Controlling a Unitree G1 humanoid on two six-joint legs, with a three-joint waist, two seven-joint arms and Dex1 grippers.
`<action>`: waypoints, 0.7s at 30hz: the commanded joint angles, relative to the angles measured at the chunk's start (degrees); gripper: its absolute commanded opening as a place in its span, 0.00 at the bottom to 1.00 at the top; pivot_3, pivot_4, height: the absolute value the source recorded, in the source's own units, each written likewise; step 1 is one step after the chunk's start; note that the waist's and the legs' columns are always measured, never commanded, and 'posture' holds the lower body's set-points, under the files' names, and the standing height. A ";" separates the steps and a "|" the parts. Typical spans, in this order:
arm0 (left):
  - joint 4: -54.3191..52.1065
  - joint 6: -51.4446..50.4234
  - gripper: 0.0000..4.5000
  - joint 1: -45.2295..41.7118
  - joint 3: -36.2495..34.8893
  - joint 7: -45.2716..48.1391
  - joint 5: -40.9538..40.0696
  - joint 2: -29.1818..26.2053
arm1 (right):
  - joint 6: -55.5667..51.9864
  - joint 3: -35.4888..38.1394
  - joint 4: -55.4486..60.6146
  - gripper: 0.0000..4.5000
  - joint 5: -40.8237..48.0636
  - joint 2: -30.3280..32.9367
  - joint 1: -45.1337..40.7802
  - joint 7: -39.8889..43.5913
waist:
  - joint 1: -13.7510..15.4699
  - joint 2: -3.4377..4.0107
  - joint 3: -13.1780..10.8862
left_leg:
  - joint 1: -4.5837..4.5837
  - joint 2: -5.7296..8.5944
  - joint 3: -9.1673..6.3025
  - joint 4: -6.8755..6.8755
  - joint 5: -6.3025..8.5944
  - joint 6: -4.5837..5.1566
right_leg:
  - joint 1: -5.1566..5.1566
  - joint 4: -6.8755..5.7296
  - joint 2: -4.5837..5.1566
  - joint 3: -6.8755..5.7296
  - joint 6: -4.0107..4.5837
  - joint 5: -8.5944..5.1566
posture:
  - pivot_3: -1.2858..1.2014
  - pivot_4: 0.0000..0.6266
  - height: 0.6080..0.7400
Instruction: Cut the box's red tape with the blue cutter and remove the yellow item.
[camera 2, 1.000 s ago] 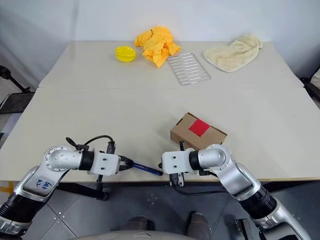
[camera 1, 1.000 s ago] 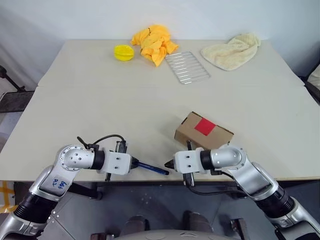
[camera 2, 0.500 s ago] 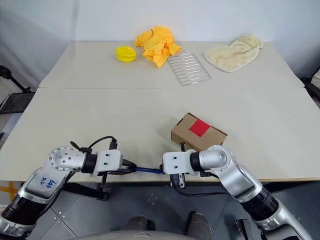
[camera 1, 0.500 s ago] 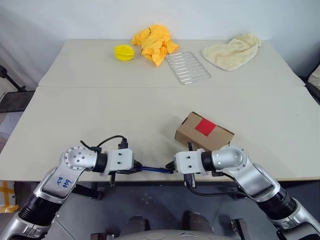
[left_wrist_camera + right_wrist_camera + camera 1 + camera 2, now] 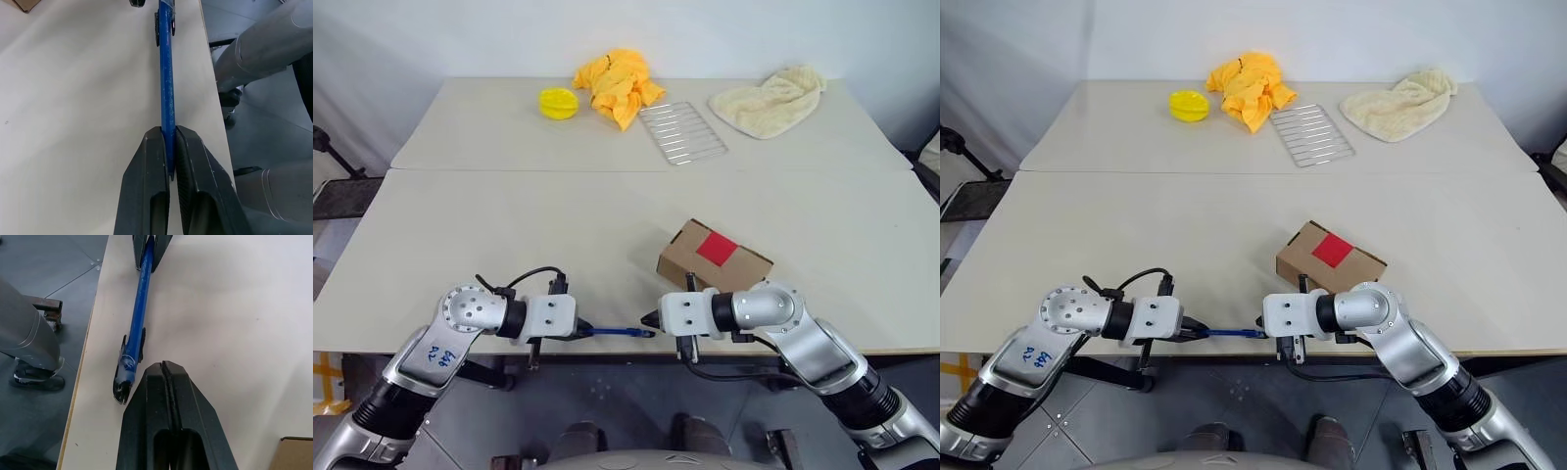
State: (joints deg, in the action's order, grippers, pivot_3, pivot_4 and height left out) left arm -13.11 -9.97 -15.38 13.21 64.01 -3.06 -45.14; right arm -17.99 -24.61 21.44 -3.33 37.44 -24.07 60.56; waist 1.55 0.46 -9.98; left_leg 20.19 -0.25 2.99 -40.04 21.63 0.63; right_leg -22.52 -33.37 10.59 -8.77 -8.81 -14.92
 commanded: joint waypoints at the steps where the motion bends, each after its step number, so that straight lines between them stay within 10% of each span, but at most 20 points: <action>1: 2.43 1.97 0.20 1.47 4.10 -2.79 5.59 0.92 | -0.28 1.94 2.24 0.00 0.94 0.64 0.35 -0.30 | -0.01 0.00 0.00 | -0.01 0.00 0.00 -0.01 0.00 0.00 | 0.00 0.00 0.00 0.01 0.00 0.00 | 0.52 0.24 1.00; 4: 1.30 2.38 0.40 2.00 4.63 -2.87 6.36 0.43 | -0.54 2.48 2.37 0.00 1.05 1.09 0.58 -0.33 | 0.00 0.00 0.00 | -0.01 0.00 -0.01 -0.01 0.00 0.00 | 0.01 0.00 0.00 0.00 0.00 0.00 | 0.52 0.24 1.00; 21: -5.42 -2.39 0.40 6.08 2.99 -2.15 3.55 -2.05 | -1.94 4.88 2.91 0.00 1.46 2.78 1.10 -0.93 | -0.35 0.02 0.01 | 0.00 -0.03 0.01 0.04 0.00 -0.01 | -0.04 0.00 -0.01 0.00 0.00 0.00 | 0.52 0.24 1.00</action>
State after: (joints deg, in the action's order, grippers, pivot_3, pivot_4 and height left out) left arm -18.80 -10.88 -12.68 12.82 59.67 -0.25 -46.05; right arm -20.09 -21.81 22.05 -2.81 39.82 -23.14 60.01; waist 1.20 0.48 -9.97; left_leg 20.19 -0.28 2.99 -40.00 21.64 0.62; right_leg -22.56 -33.37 10.58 -8.77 -8.81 -14.92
